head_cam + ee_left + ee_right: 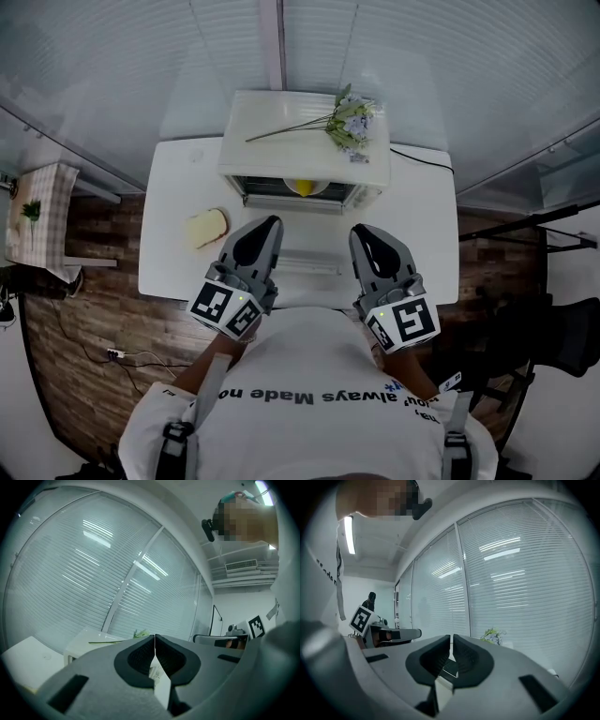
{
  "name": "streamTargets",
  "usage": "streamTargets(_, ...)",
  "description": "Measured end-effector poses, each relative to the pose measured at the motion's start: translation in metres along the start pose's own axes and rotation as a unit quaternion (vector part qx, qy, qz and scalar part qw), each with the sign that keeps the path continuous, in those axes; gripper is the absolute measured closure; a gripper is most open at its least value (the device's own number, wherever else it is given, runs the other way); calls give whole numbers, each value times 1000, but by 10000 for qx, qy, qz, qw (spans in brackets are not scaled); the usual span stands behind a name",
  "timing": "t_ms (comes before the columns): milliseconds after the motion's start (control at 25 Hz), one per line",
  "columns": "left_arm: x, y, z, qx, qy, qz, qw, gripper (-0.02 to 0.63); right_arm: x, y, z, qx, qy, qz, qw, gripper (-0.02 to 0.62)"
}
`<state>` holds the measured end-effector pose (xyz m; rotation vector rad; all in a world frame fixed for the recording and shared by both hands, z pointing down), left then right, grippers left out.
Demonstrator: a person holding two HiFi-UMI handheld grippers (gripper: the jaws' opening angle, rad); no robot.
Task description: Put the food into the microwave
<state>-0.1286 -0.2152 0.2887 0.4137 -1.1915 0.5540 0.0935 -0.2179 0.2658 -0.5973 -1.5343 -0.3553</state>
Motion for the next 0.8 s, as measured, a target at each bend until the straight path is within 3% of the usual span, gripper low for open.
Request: streamTargets(800,-3,1,-2,62,-7,-9,10000,592,-8,3,-3,134,53,-88,9999,571)
Point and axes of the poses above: the fingertips, and each gripper's own axes: y backward along the fingers, z to its left, x out of its underside, the point moved 8 cm from there along y, backward along the fingers, and after that the axes turned 5 degrees about x, right-handed, at the moved point
